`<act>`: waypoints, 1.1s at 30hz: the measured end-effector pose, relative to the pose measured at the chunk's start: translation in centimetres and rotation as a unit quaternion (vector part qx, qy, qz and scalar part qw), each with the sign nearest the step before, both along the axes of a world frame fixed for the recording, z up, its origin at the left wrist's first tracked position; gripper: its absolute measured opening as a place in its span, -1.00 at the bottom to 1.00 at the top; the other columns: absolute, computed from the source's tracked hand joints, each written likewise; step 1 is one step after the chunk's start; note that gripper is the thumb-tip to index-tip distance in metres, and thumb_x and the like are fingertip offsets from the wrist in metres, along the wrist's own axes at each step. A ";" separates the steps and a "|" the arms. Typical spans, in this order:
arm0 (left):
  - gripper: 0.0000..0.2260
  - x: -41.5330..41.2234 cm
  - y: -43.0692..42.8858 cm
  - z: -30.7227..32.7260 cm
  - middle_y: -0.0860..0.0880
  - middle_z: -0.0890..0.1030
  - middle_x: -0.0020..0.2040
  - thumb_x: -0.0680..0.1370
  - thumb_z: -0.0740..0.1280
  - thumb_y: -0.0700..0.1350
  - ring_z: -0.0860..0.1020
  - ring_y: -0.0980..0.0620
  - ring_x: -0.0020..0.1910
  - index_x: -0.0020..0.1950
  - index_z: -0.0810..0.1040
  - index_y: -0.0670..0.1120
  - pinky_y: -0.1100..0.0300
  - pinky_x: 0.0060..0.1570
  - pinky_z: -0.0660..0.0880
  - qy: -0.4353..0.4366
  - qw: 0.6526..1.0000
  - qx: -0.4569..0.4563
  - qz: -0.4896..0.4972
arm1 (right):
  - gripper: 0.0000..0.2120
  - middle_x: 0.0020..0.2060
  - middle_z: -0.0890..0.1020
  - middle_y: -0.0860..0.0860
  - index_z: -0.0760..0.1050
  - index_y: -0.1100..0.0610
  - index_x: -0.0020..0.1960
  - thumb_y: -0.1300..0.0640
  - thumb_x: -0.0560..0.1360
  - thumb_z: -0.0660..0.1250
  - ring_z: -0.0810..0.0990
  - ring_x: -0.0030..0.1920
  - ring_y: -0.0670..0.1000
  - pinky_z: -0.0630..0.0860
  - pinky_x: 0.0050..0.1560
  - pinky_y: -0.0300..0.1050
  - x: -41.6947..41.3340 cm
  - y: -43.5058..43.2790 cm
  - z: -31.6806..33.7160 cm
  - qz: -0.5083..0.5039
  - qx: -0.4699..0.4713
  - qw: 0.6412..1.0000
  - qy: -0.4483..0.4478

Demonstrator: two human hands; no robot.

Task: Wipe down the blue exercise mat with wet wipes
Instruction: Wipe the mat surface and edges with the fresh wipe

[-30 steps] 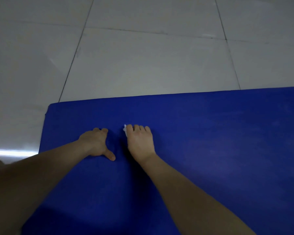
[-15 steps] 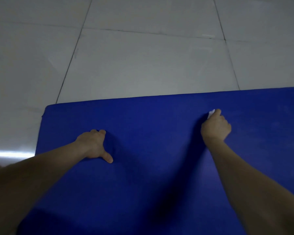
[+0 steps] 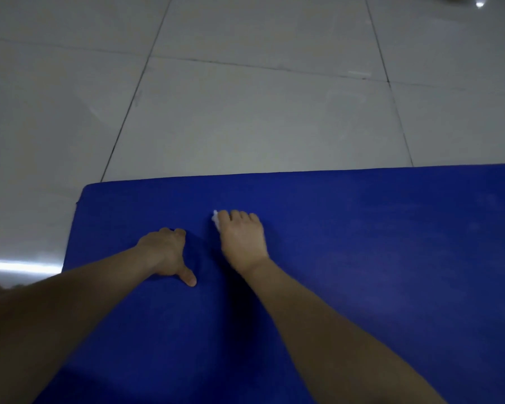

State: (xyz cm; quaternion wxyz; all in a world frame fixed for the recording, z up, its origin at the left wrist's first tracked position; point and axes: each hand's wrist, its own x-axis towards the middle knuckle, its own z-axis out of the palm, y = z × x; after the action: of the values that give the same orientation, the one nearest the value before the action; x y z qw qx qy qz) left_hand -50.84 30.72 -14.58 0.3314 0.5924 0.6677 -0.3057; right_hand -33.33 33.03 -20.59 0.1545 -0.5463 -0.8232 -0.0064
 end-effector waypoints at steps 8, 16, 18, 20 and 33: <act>0.15 -0.1 -0.1 -0.1 -0.11 0.26 0.53 0.27 0.56 0.36 0.39 -0.11 0.41 0.63 0.05 -0.08 0.02 0.30 0.49 -0.010 1.000 0.002 0.003 | -0.76 -0.24 0.60 0.24 0.44 0.24 0.01 0.10 0.70 0.12 0.58 -0.28 0.24 0.32 -0.33 -0.03 20.3 7.1 -0.6 -0.295 -0.046 0.954 -0.022; 0.11 -0.4 -0.6 -0.1 -0.09 0.32 0.48 0.27 0.55 0.38 0.43 -0.09 0.36 0.61 0.10 -0.07 0.06 0.24 0.51 -0.024 1.000 0.020 0.000 | -0.84 -0.12 0.59 0.20 0.40 0.17 0.19 0.15 0.66 0.13 0.59 -0.14 0.22 0.43 -0.23 0.02 13.1 7.5 -0.4 -0.288 -0.093 0.953 -0.003; 0.11 -0.4 -0.6 -0.1 -0.09 0.32 0.48 0.26 0.55 0.38 0.43 -0.09 0.36 0.61 0.10 -0.07 0.05 0.24 0.52 -0.024 0.999 0.022 0.001 | -0.90 -0.22 0.57 0.17 0.46 0.17 0.11 0.19 0.63 0.21 0.57 -0.24 0.19 0.35 -0.30 -0.02 7.2 6.1 -0.6 -0.229 -0.084 0.969 0.030; 0.10 -0.4 -0.6 -0.1 -0.09 0.34 0.46 0.26 0.55 0.38 0.44 -0.10 0.34 0.60 0.12 -0.06 0.04 0.22 0.53 -0.023 0.999 0.022 0.001 | -0.95 -0.33 0.55 0.13 0.51 0.15 0.00 0.22 0.55 0.36 0.54 -0.35 0.16 0.28 -0.35 -0.06 2.2 4.5 -0.2 -0.179 -0.074 0.980 0.042; 0.10 -0.5 -0.8 -0.1 -0.08 0.32 0.47 0.27 0.55 0.38 0.44 -0.08 0.34 0.60 0.10 -0.05 0.04 0.21 0.53 -0.030 0.999 0.029 0.001 | -0.94 -0.27 0.59 0.19 0.48 0.19 0.00 0.21 0.60 0.27 0.57 -0.31 0.22 0.29 -0.34 -0.03 11.5 8.2 -0.4 -0.143 -0.071 0.987 -0.024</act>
State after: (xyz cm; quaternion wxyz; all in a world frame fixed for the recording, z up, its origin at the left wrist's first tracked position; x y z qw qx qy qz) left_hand -51.37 29.97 -14.69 0.3343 0.6098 0.6669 -0.2675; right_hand -21.87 41.27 -21.01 0.0930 -0.6677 -0.7384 0.0174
